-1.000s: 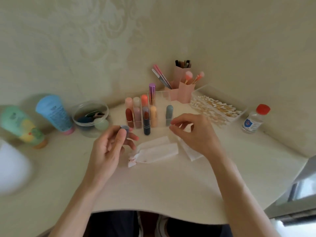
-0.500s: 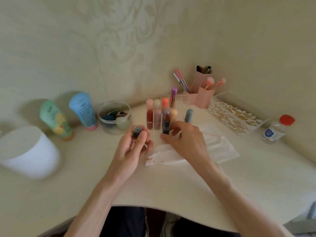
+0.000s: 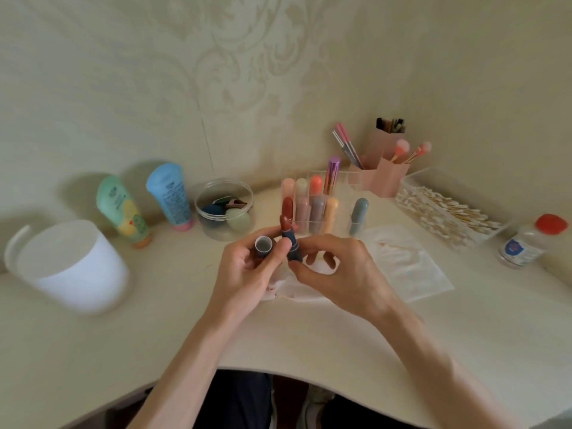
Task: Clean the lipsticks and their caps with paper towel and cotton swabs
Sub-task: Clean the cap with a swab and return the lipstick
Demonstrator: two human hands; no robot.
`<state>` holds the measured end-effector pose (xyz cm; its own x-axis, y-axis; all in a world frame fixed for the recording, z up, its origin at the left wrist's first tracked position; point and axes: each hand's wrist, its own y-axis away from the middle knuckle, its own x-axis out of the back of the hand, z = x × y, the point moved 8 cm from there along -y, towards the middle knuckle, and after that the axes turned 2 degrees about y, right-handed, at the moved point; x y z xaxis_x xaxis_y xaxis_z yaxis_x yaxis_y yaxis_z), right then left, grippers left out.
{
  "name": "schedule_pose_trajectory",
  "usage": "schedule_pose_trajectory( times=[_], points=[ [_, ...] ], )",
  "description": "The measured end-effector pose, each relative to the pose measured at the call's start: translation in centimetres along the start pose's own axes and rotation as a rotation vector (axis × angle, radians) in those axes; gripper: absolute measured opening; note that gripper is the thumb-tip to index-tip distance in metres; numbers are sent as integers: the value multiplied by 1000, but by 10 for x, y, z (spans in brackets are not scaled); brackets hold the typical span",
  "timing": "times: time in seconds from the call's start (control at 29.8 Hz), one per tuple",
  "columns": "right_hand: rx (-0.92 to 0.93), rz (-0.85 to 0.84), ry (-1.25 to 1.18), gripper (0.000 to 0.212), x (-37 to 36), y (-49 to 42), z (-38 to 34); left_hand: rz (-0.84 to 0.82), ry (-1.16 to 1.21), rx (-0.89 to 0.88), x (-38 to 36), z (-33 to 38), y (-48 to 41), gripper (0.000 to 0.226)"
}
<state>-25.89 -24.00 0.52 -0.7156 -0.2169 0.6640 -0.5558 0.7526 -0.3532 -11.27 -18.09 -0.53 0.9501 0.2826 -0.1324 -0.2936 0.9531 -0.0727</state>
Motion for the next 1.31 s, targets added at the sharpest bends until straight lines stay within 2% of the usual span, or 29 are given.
schedule_pose_trajectory(
  times=[0.17, 0.27, 0.34, 0.47, 0.64, 0.8, 1.01, 1.17, 1.31],
  points=[
    [134, -27, 4, 18, -2, 4, -13, 102, -4, -99, 7, 11, 1, 20],
    [118, -25, -29, 7, -3, 4, -15, 171, 23, -76, 12, 9, 4, 20],
    [84, 3, -37, 8, -3, 3, -12, 190, 1, -97, 14, 11, 5, 14],
    [34, 76, -7, 16, 1, 5, -7, 192, -19, -105, 16, 11, 3, 16],
    [-3, -46, -173, 25, -8, 4, -5, 134, 63, -39, 11, 3, 2, 26],
    [-2, -90, -168, 28, -7, 5, -2, 118, 43, -22, 12, 0, 1, 33],
    [28, -130, -156, 29, -5, 8, -10, 157, 17, -56, 11, 7, 3, 24],
    [-46, -47, -184, 12, -7, 5, -3, 196, 16, -87, 13, 11, 5, 20],
    [-38, 67, -175, 15, -2, 7, -1, 214, -2, -115, 12, 16, 4, 15]
  ],
)
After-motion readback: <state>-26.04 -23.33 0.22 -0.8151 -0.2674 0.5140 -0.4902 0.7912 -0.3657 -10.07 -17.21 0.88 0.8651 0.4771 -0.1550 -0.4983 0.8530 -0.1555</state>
